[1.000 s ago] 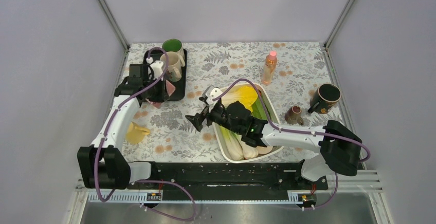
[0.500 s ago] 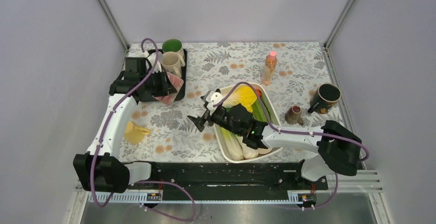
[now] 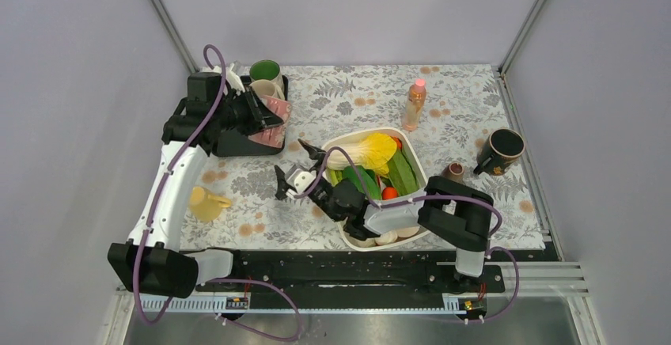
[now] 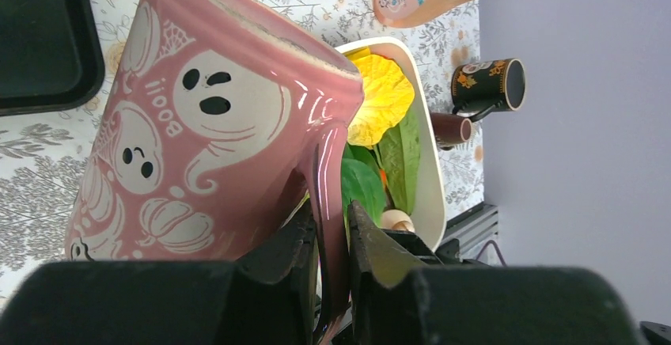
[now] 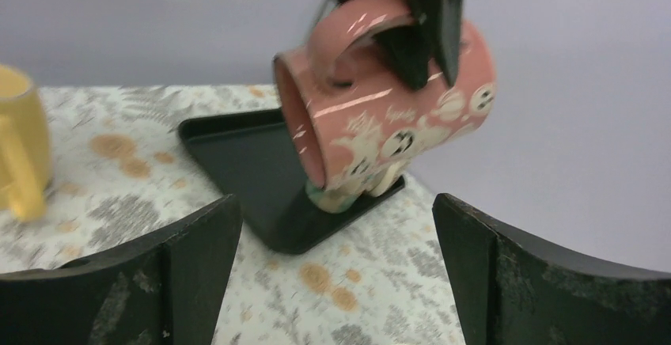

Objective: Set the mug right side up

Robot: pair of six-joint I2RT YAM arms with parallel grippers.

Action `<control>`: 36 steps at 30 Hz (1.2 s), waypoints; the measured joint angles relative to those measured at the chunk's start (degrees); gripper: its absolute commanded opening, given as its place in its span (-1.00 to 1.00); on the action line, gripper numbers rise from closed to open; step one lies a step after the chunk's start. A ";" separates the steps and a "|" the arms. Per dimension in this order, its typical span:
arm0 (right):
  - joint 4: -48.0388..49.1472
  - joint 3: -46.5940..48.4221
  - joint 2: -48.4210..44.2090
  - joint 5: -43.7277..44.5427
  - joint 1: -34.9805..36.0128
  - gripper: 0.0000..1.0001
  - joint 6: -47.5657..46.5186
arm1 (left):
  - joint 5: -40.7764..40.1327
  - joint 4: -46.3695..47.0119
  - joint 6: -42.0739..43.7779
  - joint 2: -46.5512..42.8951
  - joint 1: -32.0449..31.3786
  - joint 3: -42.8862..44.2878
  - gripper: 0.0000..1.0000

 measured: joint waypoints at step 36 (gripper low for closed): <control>10.14 20.15 15.56 23.23 -1.70 -1.00 -25.62 | 5.86 5.62 -19.61 0.02 -0.81 -1.66 -0.80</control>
